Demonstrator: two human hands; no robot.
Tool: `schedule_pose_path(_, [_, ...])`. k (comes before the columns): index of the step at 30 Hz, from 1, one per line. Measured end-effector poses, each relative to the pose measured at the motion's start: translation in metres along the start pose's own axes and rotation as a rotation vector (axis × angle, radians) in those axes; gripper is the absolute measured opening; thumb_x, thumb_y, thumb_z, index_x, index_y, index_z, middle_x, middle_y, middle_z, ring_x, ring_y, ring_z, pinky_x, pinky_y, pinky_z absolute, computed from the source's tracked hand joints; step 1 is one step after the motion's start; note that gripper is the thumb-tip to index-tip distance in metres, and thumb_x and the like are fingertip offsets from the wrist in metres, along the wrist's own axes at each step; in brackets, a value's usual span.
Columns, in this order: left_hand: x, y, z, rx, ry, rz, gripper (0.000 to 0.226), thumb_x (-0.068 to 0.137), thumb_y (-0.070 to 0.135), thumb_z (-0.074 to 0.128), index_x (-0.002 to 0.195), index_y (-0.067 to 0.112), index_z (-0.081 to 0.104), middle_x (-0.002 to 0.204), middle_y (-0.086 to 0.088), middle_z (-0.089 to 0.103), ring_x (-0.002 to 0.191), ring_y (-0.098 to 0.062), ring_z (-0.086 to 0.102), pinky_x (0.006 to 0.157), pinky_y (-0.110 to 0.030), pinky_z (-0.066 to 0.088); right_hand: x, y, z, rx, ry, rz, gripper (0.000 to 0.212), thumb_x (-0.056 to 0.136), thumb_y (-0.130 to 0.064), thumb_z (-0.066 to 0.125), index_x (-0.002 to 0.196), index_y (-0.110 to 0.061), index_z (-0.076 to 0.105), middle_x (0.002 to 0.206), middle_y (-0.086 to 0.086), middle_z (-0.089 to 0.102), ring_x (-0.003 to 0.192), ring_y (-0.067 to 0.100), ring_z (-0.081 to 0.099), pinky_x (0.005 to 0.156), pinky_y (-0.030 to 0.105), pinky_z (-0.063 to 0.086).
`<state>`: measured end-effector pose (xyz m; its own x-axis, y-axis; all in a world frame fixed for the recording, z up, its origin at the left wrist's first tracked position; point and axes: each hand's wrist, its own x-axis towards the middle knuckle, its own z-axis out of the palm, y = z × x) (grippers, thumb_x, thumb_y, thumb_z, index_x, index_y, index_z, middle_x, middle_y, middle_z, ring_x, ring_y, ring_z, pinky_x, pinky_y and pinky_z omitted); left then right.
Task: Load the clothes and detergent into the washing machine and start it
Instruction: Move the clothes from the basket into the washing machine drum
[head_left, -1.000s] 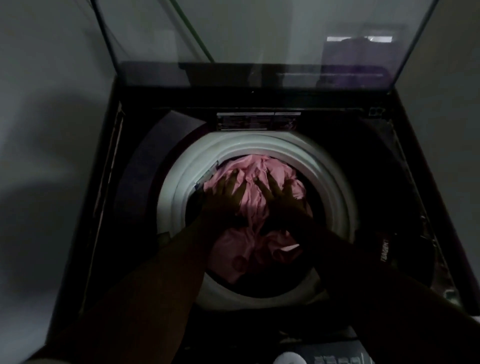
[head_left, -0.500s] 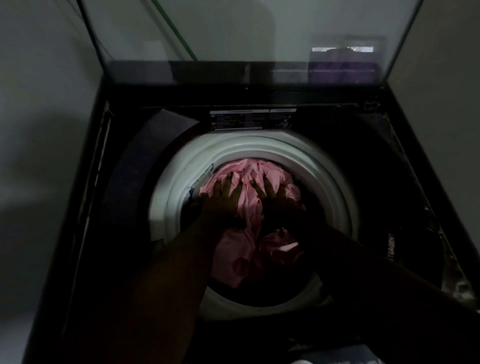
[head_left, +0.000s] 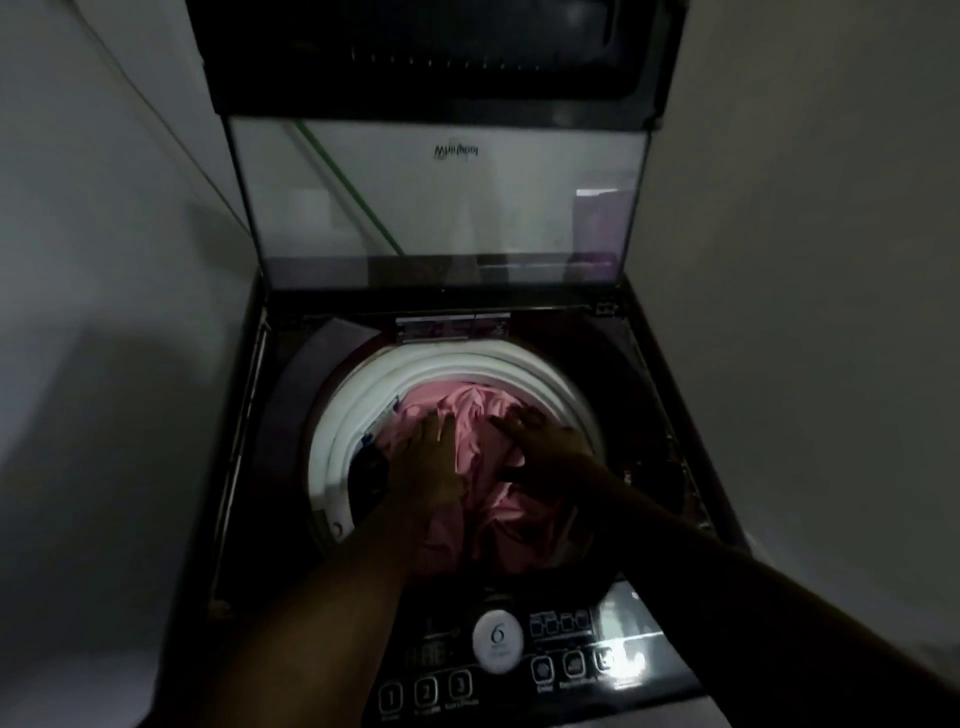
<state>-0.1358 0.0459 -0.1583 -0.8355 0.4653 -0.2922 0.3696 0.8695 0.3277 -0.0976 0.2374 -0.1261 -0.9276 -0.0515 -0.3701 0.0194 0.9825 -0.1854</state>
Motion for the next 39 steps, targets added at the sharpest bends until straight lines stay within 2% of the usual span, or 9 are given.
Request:
schedule_pose_path(4, [-0.011,0.04,-0.021,-0.066,0.094,0.015,0.081,0.094,0.019,0.053,0.157,0.012,0.003,0.165,-0.006,0.002,0.152,-0.021,0.003,0.12,-0.034,0.011,-0.023,0.017,-0.021,-0.033,0.062,-0.005,0.077,0.086,-0.054,0.058,0.151,-0.037,0.019,0.162,0.001,0.007,0.149,0.02,0.004,0.117,0.041,0.021])
schedule_pose_path(6, [-0.015,0.059,-0.025,-0.076,0.123,0.006,0.079,0.094,0.019,0.054,0.156,0.01,0.006,0.165,-0.006,0.007,0.152,-0.022,0.008,0.12,-0.034,0.014,-0.037,0.028,-0.031,-0.024,0.127,0.0,0.074,0.087,-0.052,0.056,0.15,-0.036,0.02,0.162,0.003,0.008,0.149,0.021,0.004,0.117,0.04,0.02])
schedule_pose_path(12, [-0.041,0.14,-0.028,-0.15,0.259,0.038,0.082,0.089,0.016,0.061,0.155,0.01,0.015,0.163,-0.008,0.018,0.15,-0.022,0.018,0.12,-0.037,0.022,-0.112,0.076,-0.056,0.065,0.337,0.0,0.069,0.088,-0.043,0.056,0.15,-0.031,0.026,0.16,0.005,0.018,0.148,0.025,0.012,0.115,0.041,0.023])
schedule_pose_path(15, [-0.055,0.19,-0.024,-0.151,0.361,0.071,0.071,0.09,0.011,0.055,0.153,0.006,0.023,0.16,-0.012,0.025,0.149,-0.023,0.023,0.12,-0.033,0.019,-0.151,0.112,-0.064,0.069,0.434,-0.013,0.062,0.09,-0.037,0.054,0.147,-0.029,0.033,0.157,0.006,0.025,0.147,0.027,0.017,0.115,0.042,0.028])
schedule_pose_path(19, [-0.073,0.255,-0.016,-0.203,0.47,0.124,0.058,0.096,0.016,0.052,0.149,0.004,0.033,0.155,-0.015,0.036,0.144,-0.028,0.033,0.118,-0.037,0.027,-0.199,0.156,-0.068,0.088,0.527,-0.019,0.057,0.093,-0.034,0.051,0.147,-0.028,0.035,0.156,0.007,0.028,0.146,0.027,0.019,0.114,0.042,0.03])
schedule_pose_path(23, [-0.079,0.313,-0.003,-0.182,0.477,0.179,0.055,0.1,0.024,0.048,0.151,0.008,0.031,0.156,-0.011,0.035,0.146,-0.025,0.029,0.119,-0.036,0.024,-0.243,0.194,-0.067,0.102,0.514,0.034,0.058,0.096,-0.035,0.048,0.15,-0.03,0.027,0.159,0.004,0.02,0.148,0.024,0.013,0.117,0.039,0.023])
schedule_pose_path(29, [-0.08,0.376,0.018,-0.19,0.435,0.181,0.054,0.102,0.027,0.045,0.151,0.012,0.029,0.158,-0.008,0.032,0.148,-0.023,0.023,0.119,-0.038,0.025,-0.276,0.243,-0.064,0.155,0.461,0.117,0.059,0.098,-0.038,0.046,0.151,-0.032,0.02,0.16,0.005,0.016,0.148,0.024,0.01,0.115,0.042,0.023])
schedule_pose_path(34, [-0.067,0.398,0.035,-0.234,0.394,0.208,0.054,0.104,0.035,0.038,0.152,0.013,0.028,0.158,-0.006,0.031,0.149,-0.021,0.022,0.118,-0.037,0.025,-0.277,0.277,-0.052,0.192,0.477,0.169,0.058,0.097,-0.041,0.046,0.15,-0.031,0.024,0.159,0.008,0.019,0.147,0.027,0.014,0.115,0.044,0.025])
schedule_pose_path(39, [-0.046,0.405,0.066,-0.255,0.343,0.21,0.055,0.105,0.038,0.034,0.153,0.013,0.026,0.159,-0.005,0.03,0.149,-0.021,0.022,0.119,-0.038,0.024,-0.277,0.31,-0.036,0.178,0.459,0.243,0.059,0.097,-0.038,0.048,0.15,-0.031,0.023,0.161,0.009,0.009,0.148,0.027,0.01,0.116,0.043,0.022])
